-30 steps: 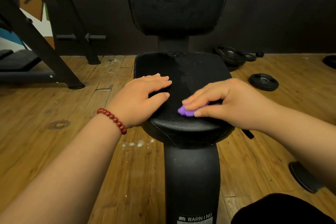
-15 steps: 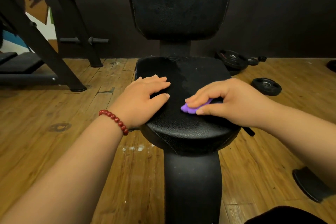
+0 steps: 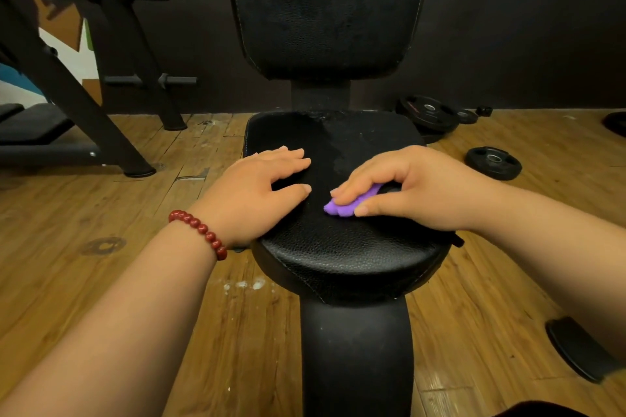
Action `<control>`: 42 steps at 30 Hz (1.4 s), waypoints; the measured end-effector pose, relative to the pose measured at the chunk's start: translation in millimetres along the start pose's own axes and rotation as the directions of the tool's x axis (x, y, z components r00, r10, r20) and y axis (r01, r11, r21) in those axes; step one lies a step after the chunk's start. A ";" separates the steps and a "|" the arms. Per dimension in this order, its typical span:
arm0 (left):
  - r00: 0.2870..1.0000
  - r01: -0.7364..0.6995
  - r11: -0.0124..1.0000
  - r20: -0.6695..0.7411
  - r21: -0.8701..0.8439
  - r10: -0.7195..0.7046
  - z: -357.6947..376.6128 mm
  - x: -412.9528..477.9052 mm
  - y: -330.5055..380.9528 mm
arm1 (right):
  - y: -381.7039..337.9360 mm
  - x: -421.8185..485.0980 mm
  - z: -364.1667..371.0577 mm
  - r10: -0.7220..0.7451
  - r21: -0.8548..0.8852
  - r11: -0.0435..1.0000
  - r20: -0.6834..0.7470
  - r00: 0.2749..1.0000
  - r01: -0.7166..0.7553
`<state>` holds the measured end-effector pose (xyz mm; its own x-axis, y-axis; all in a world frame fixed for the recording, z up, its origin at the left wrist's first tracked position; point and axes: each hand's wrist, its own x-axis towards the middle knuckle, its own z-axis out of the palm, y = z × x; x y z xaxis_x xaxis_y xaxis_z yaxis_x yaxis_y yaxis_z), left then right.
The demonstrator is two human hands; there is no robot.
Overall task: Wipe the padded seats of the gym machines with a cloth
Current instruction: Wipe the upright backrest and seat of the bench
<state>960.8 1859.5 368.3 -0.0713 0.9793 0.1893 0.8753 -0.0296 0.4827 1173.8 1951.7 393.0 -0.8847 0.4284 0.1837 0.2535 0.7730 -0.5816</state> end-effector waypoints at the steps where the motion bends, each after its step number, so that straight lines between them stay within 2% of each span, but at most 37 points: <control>1: 1.000 0.003 1.000 -0.003 0.000 -0.003 -0.3 1.9 -0.6 | 0.2 0.2 0.0 -0.012 -0.008 1.000 0.015 1.000 0.012; 4: 1.000 0.019 1.000 -0.016 -0.005 -0.019 -2.2 9.7 -2.6 | 7.2 16.6 -3.3 -0.002 -0.022 1.000 -0.020 1.000 0.002; 9: 1.000 0.024 1.000 -0.014 0.015 -0.024 -1.7 14.9 -4.9 | 24.8 47.4 -10.6 0.102 -0.042 0.993 -0.120 0.987 -0.108; 17: 0.998 0.027 0.996 0.056 0.091 -0.032 -3.6 21.8 -3.9 | 21.0 32.7 -8.2 0.000 0.013 1.000 -0.030 1.000 0.000; 23: 0.983 0.037 0.979 0.170 0.201 -0.072 -14.7 42.2 1.5 | 36.8 66.0 -15.1 0.101 -0.059 0.992 -0.135 0.986 -0.109; 26: 0.977 0.034 0.977 0.200 0.209 -0.077 -17.7 51.9 0.8 | 37.7 60.3 -11.6 0.039 -0.093 0.994 -0.138 0.990 -0.052; 30: 0.979 0.014 0.979 0.198 0.204 -0.055 -14.9 56.3 -3.6 | 34.7 42.1 -10.9 -0.023 -0.010 1.000 -0.057 0.998 0.023; 38: 0.982 0.003 0.974 0.181 0.226 -0.045 -11.1 54.3 -8.0 | 48.4 78.5 -15.8 0.021 -0.104 0.994 -0.147 0.989 -0.036; 42: 0.979 0.004 0.966 0.197 0.258 -0.057 -11.1 56.3 -8.4 | 45.8 67.9 -17.7 -0.005 -0.065 0.998 -0.056 0.998 0.002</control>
<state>944.1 1912.6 384.4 -0.0251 0.9996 -0.0102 0.9688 0.0269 0.2464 1132.3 2024.4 392.9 -0.8627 0.4498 0.2311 0.2770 0.8026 -0.5283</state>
